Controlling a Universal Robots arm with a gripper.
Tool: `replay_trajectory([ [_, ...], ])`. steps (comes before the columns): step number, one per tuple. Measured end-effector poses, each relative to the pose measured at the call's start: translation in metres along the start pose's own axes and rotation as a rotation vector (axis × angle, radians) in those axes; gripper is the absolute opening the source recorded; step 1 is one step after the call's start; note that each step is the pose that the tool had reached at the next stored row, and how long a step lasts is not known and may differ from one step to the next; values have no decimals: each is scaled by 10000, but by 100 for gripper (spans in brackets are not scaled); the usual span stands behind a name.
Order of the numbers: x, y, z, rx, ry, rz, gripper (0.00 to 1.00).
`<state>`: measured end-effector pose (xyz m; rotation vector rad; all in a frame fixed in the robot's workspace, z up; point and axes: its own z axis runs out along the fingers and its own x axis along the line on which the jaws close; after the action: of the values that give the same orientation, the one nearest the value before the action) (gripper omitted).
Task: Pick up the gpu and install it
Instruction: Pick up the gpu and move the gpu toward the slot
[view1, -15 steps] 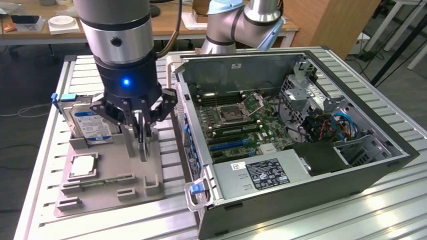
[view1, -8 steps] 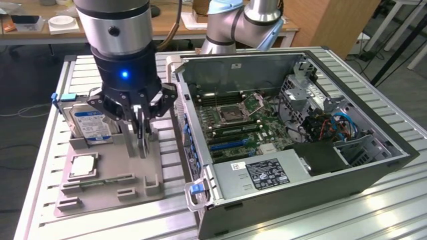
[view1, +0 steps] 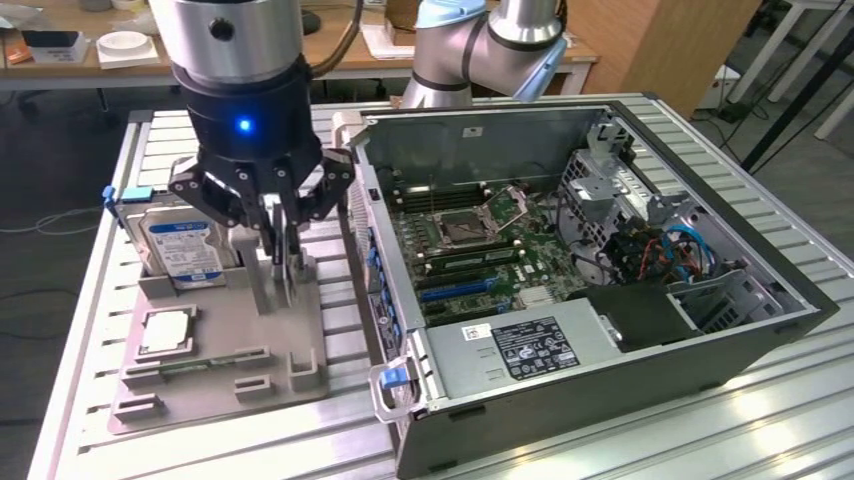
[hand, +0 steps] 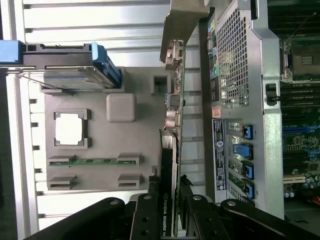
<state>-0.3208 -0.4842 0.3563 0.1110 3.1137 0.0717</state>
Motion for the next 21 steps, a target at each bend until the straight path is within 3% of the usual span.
replay_trajectory([
  [21,-10,25,-450,0,0,0,26],
])
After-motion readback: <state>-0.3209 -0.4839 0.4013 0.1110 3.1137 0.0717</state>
